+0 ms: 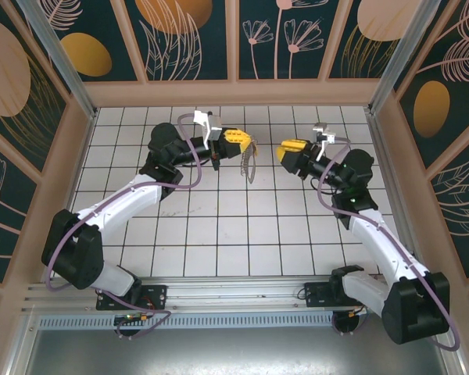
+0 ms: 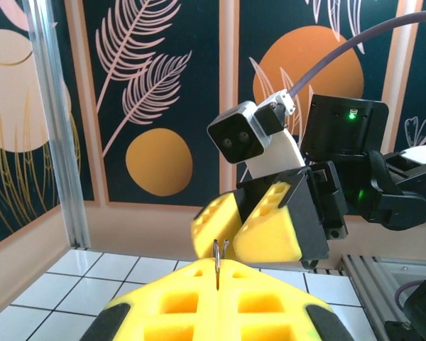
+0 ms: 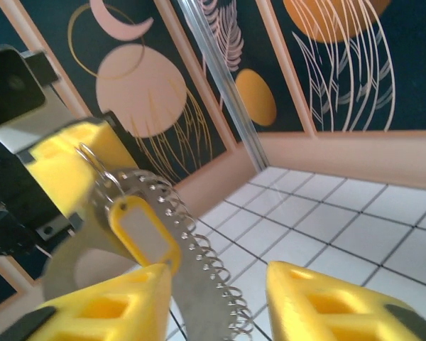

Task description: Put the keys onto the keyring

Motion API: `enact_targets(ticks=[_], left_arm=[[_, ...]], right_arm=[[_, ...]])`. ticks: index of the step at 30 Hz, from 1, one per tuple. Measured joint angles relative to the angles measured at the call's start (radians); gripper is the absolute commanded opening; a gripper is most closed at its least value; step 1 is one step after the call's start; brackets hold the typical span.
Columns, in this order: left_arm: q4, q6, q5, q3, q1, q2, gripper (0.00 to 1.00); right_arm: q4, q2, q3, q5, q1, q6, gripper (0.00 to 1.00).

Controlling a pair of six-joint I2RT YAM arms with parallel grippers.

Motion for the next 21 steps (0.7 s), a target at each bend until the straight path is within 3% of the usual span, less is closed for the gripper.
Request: enact_targets(ticks=[9, 21], left_arm=[[0.064, -0.117, 0.058, 0.068, 0.0, 0.073, 0.0], [0.282, -0.429, 0.092, 0.121, 0.008, 0.197, 0.0]], right_arm=[[0.221, 0.085, 0.026, 0.004, 0.0, 0.119, 0.61], [0.473, 0.163, 0.051, 0.127, 0.0, 0.291, 0.6]])
